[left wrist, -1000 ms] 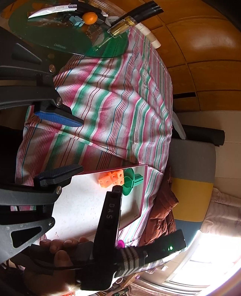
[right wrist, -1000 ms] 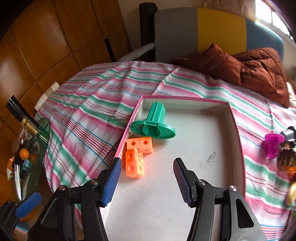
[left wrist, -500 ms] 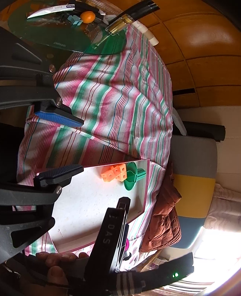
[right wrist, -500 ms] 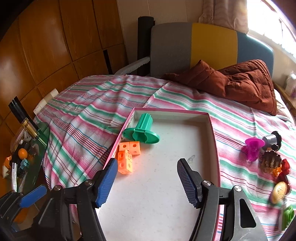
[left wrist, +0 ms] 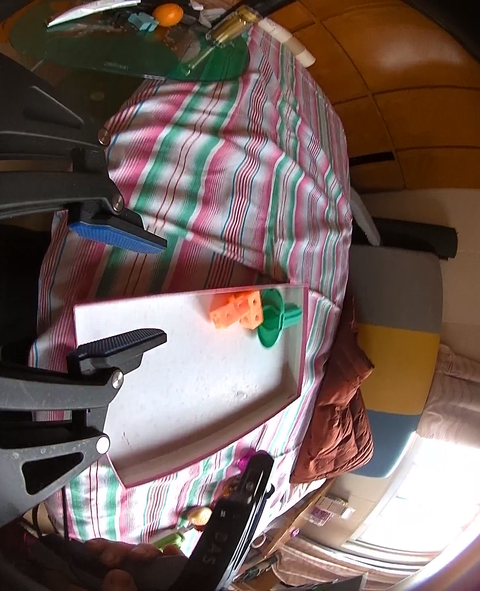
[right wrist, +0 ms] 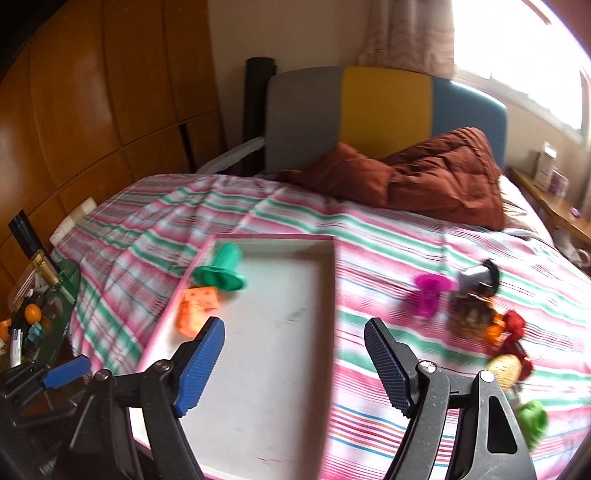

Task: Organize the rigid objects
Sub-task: 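Move the left gripper toward the yellow oval block, then grasp the yellow oval block with the left gripper while the right gripper grasps the green plug device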

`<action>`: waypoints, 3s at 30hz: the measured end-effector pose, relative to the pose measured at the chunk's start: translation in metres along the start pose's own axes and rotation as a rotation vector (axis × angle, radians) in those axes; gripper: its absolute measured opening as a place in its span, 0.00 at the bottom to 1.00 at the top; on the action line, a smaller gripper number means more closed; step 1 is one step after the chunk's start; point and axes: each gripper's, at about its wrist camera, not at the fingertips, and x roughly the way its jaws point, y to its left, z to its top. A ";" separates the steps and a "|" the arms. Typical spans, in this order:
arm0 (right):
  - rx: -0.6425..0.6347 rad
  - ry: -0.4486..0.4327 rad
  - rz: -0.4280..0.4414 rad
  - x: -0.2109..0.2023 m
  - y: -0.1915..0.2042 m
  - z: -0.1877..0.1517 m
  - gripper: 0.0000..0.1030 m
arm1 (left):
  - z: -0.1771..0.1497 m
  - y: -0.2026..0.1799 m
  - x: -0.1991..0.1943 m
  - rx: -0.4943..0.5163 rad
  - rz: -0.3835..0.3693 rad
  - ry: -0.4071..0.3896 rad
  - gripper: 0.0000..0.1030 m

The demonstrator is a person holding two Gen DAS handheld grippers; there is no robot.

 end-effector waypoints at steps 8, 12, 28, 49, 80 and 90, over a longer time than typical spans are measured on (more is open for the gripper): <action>0.124 0.006 -0.128 -0.030 -0.092 -0.011 0.77 | 0.010 -0.025 -0.001 0.030 -0.096 0.003 0.41; 0.223 0.011 -0.224 -0.048 -0.151 -0.022 0.77 | 0.017 -0.046 -0.004 0.080 -0.168 0.004 0.41; 0.673 0.023 -0.350 -0.078 -0.301 -0.087 0.77 | 0.026 -0.195 0.028 0.409 -0.369 0.124 0.41; 0.679 0.025 -0.231 -0.086 -0.298 -0.078 0.80 | 0.033 -0.358 0.124 0.845 -0.431 0.224 0.55; 0.366 0.269 -0.116 -0.018 -0.241 -0.083 0.80 | -0.016 -0.263 0.091 0.545 -0.370 0.179 0.43; 0.322 0.334 -0.166 0.006 -0.242 -0.092 0.79 | -0.023 -0.247 0.082 0.500 -0.370 0.161 0.43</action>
